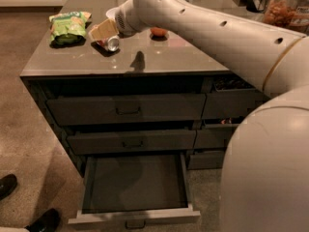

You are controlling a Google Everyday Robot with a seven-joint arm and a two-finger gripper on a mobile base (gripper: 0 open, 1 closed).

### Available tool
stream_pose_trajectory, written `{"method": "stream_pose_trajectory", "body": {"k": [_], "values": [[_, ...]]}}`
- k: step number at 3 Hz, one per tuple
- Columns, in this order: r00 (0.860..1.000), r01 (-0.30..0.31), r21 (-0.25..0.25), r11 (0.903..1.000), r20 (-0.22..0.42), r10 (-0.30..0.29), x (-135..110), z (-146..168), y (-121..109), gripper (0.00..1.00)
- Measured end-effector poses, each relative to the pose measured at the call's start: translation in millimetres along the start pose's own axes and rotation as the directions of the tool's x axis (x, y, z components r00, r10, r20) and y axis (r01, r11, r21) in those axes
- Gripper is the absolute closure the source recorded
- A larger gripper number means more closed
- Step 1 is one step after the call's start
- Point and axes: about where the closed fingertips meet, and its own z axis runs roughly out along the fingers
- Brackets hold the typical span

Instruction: Place coke can into bottom drawer

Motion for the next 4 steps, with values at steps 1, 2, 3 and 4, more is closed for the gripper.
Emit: {"method": "stream_pose_trajectory", "body": {"k": [1, 2, 3, 4], "values": [[1.0, 0.0, 0.0, 1.0, 0.0, 0.0, 0.0, 0.0, 0.0, 0.0], [1.0, 0.004, -0.069, 0.9976, -0.027, -0.006, 10.1, 43.8, 10.9, 0.0], [0.998, 0.002, -0.119, 0.9929, -0.06, -0.009, 22.0, 79.0, 20.9, 0.0], [0.995, -0.002, -0.161, 0.987, -0.1, -0.014, 35.4, 106.3, 30.4, 0.01]]}}
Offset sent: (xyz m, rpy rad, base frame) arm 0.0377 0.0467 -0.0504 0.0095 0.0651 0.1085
